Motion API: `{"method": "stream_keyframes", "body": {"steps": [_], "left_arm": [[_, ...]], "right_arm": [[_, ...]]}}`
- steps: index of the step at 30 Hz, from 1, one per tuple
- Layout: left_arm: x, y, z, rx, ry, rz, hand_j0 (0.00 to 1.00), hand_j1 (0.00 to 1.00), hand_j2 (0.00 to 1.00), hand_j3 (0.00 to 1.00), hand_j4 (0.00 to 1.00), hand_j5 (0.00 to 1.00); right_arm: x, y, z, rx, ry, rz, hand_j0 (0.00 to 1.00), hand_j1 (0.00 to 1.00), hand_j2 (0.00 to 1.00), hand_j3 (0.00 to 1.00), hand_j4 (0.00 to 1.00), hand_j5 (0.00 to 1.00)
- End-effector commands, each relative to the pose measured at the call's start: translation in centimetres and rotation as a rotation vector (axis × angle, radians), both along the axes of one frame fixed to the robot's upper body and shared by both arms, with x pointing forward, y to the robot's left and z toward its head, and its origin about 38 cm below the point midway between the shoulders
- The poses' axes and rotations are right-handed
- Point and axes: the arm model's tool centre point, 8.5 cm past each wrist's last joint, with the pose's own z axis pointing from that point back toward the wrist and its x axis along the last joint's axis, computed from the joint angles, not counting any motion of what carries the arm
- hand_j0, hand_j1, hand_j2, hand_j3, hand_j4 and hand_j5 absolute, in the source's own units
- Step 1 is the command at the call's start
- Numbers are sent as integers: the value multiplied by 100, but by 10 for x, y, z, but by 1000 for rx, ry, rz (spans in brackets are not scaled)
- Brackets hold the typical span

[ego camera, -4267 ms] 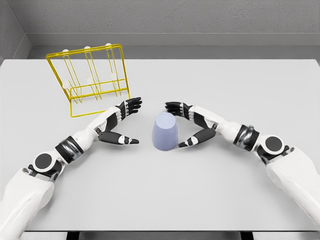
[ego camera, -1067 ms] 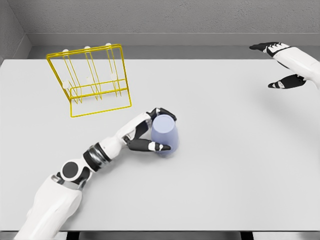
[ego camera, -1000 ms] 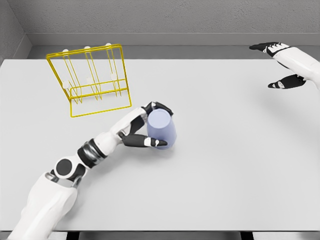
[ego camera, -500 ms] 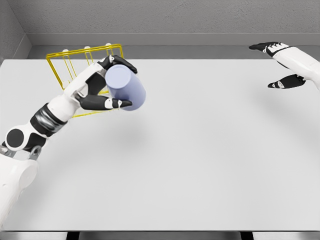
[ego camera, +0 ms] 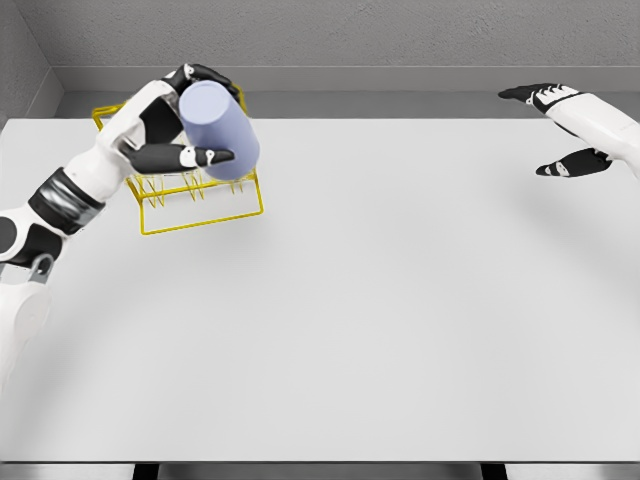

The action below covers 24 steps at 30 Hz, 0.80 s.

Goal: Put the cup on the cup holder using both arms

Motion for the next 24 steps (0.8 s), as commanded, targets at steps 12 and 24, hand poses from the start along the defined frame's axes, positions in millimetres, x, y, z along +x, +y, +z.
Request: {"method": "stream_keyframes", "body": {"steps": [12,24], "left_arm": [[25,22,-14,-10,67,83,39,39,39,39,39,39],[34,9,-8,-31,58,72,39,39,39,39,39,39]], "right_arm": [[1,2,3,7,-7,3,100,100,100,100,100,100],[2,4,2,12,-6,7,100,100,100,100,100,100]]}}
